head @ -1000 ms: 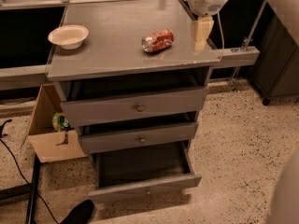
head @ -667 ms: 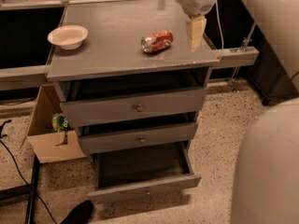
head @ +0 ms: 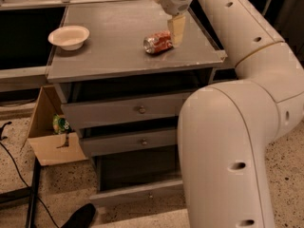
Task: Place coke can into bottom drawer
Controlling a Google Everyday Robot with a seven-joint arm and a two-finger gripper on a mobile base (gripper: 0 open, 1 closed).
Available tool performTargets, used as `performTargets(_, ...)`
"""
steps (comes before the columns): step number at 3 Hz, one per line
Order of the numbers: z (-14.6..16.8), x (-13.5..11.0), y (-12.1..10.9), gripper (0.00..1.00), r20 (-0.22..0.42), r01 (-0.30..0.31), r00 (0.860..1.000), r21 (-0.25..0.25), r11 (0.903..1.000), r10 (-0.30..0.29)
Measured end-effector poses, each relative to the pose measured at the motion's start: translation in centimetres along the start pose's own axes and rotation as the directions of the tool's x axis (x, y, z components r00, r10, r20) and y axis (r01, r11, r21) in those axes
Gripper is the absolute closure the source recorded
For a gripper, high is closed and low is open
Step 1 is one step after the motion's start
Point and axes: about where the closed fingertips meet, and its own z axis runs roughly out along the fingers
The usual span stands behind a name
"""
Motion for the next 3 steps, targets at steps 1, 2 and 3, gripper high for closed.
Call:
performTargets(1,0.0,0.0,0.0,0.00,0.000,0.000,1.000,-0.001,1.0000,0.000)
performTargets(2,1.6,0.7,0.6,0.00,-0.006,-0.008,1.000,-0.019,0.9998,0.008)
performTargets(3,3.6,1.2,1.3,0.00,-0.001,-0.004,1.000,-0.047,0.9989,0.004)
